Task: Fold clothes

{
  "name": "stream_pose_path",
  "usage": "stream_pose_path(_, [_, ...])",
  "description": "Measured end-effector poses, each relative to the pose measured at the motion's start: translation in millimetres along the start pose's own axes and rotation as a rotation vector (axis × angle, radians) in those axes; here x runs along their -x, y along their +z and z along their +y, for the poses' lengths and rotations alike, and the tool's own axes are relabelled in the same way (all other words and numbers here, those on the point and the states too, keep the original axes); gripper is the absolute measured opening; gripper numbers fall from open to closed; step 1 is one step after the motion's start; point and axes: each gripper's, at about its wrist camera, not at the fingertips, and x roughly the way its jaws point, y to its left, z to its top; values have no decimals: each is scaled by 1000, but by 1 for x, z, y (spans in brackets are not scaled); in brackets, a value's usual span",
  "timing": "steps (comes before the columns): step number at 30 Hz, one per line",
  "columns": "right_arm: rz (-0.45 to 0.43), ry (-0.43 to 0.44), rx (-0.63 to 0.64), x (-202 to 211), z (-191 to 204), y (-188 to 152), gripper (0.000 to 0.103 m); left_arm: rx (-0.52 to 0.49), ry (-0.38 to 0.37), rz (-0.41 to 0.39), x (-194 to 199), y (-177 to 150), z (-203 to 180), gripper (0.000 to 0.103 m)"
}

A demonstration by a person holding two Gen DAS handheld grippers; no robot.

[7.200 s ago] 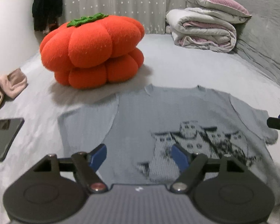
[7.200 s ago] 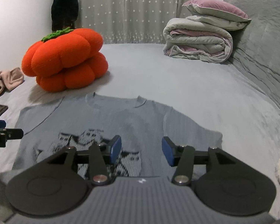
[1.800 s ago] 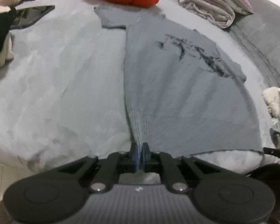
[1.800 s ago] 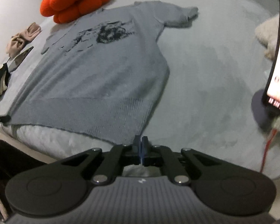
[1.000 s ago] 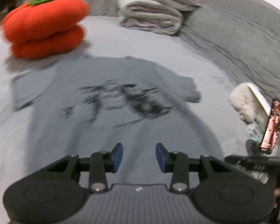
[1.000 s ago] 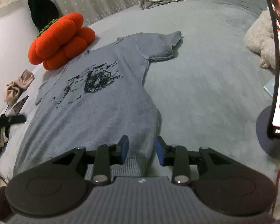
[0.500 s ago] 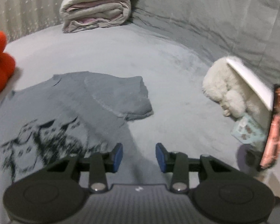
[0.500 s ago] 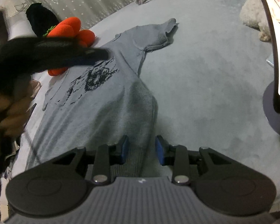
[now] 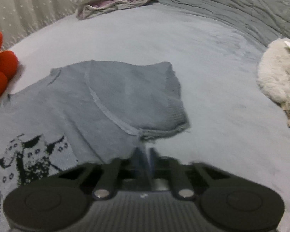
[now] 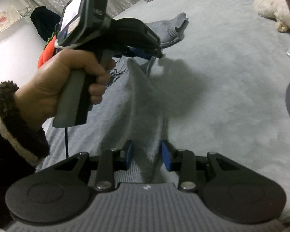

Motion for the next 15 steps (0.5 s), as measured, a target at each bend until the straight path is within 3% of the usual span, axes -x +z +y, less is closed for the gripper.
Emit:
stream_pose_path(1, [-1, -6, 6, -1, 1, 0, 30, 20, -21, -7, 1, 0, 2, 1])
stream_pose_path(3, [-8, -29, 21, -2, 4, -1, 8, 99, -121, -41, 8, 2, 15, 1])
stream_pose_path(8, [-70, -18, 16, 15, 6, -1, 6, 342, -322, -151, 20, 1, 52, 1])
stream_pose_path(10, [-61, -34, 19, 15, 7, 0, 6, 372, -347, -138, 13, -1, 53, 1])
stream_pose_path(15, [-38, -74, 25, 14, 9, 4, 6, 332, -321, -97, -14, -11, 39, 2])
